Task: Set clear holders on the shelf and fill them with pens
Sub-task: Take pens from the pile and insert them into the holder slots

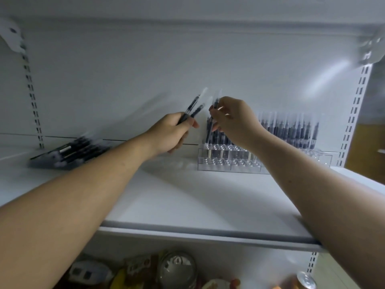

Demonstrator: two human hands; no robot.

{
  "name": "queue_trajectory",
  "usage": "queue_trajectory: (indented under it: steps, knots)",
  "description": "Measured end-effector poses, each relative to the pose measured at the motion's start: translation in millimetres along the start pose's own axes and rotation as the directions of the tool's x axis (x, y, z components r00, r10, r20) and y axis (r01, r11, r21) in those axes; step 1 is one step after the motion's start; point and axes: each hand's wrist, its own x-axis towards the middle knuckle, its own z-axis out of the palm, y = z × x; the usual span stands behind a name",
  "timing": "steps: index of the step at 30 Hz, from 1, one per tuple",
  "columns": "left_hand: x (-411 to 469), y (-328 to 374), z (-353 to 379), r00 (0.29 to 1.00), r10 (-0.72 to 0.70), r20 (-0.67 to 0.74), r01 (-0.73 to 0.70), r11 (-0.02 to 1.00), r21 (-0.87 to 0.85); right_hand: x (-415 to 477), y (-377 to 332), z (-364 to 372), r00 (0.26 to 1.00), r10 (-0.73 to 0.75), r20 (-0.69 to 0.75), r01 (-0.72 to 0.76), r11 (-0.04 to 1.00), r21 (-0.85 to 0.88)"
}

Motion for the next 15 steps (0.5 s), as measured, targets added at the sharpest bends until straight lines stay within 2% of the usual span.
queue_trajectory:
  steps: [7,15]
  knots:
    - [2.5,0.1,0.7,0.999,0.050,-0.022,-0.050,0.998,0.030,9.7,-0.5,10.4,0.999,0.039,-0.010,-0.039,0.999,-0.013]
    - [4.4,-1.2,-1.4,0.996,0.011,-0.090,-0.015,0.999,-0.040,7.0,3.6,19.3,0.993,0.079,0.084,-0.067,0.990,-0.128]
